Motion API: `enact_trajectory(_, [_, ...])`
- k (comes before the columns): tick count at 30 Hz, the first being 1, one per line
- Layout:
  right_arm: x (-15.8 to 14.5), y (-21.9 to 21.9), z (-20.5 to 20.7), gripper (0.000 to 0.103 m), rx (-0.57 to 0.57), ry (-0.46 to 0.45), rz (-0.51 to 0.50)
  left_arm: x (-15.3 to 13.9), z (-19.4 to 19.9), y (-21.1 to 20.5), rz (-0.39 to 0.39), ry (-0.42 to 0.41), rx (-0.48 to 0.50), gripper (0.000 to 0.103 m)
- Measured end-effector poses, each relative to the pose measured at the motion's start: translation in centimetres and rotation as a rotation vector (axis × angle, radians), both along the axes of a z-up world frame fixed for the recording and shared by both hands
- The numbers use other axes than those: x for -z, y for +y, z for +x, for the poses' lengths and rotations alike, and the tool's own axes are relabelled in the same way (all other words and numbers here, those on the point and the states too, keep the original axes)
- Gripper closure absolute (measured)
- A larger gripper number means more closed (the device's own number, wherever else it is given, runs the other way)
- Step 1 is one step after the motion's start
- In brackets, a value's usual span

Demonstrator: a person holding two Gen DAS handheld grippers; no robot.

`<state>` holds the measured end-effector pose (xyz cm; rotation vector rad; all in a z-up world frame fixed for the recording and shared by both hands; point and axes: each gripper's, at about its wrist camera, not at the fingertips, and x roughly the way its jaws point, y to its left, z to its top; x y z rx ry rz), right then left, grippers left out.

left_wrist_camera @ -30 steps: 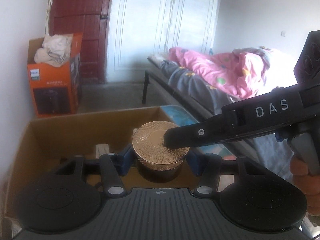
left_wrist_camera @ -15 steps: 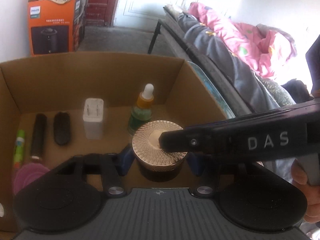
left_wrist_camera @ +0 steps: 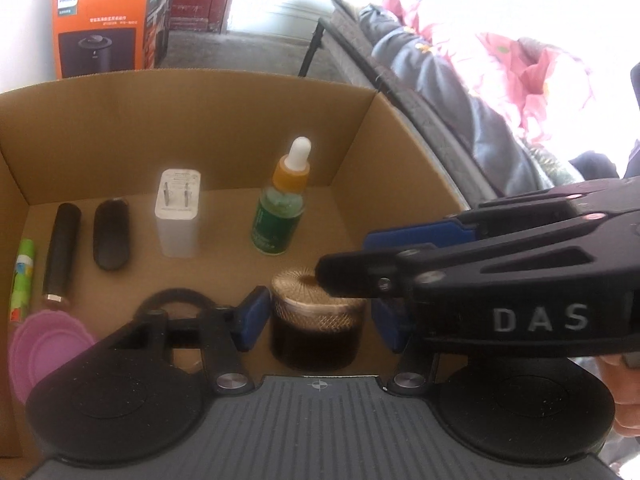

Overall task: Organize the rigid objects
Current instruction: 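Open the right gripper to release the jar in the box, then move the right gripper to the white pill bottle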

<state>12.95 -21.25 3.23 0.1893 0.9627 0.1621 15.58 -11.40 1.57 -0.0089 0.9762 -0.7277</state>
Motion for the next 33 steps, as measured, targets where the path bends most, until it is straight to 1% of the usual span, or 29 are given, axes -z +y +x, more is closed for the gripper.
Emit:
enact_trajectory(6, [-0.1,-0.5,0.0,0.067,0.017,0.000,0.035,-0.1,-0.4,-0.2,0.017,-0.018,-0.003,0.042])
enact_trajectory(10, [-0.7,-1.0,-0.6,0.067,0.033,-0.029,0.067,-0.8,-1.2,-0.3,0.025,-0.068,-0.006,0.039])
enact_trajectory(12, [-1.4,-1.3,-1.2,0.067,0.045,-0.055,0.089,-1.5,-1.8,-0.2,0.022,-0.100,-0.004,0.033])
enact_trajectory(16, [-3.4,-1.9,-3.5,0.066,0.070,-0.131,0.149,-3.4,-3.6,0.4,0.003,-0.183,0.005,0.024])
enact_trajectory(18, [-4.6,-2.0,-5.2,0.062,0.080,-0.181,0.181,-4.3,-4.7,0.9,-0.009,-0.219,0.013,0.018])
enact_trajectory(19, [-5.1,-2.0,-6.1,0.057,0.081,-0.205,0.197,-4.7,-5.4,1.2,-0.019,-0.235,0.016,0.017])
enact_trajectory(21, [-6.2,-1.9,-8.1,0.054,0.086,-0.258,0.223,-5.5,-6.6,1.8,-0.037,-0.262,0.011,0.009])
enact_trajectory(23, [-6.9,-1.7,-10.0,0.046,0.090,-0.299,0.245,-6.3,-8.0,2.5,-0.049,-0.288,0.008,0.006])
enact_trajectory(25, [-7.4,-1.4,-11.7,0.044,0.100,-0.330,0.272,-7.0,-9.4,3.3,-0.051,-0.317,0.002,0.004])
enact_trajectory(27, [-7.8,-0.9,-13.4,0.039,0.100,-0.358,0.296,-7.6,-10.8,4.2,-0.050,-0.356,-0.003,0.001])
enact_trajectory(29, [-7.9,-0.3,-14.8,0.029,0.105,-0.374,0.315,-8.0,-12.1,5.4,-0.047,-0.400,-0.011,0.000])
enact_trajectory(31, [-7.8,0.4,-15.9,0.028,0.109,-0.386,0.328,-8.2,-13.4,6.5,-0.044,-0.431,-0.023,0.000])
enact_trajectory(33, [-7.5,1.1,-17.0,0.024,0.116,-0.399,0.353,-8.3,-14.3,7.8,-0.050,-0.443,-0.034,0.000])
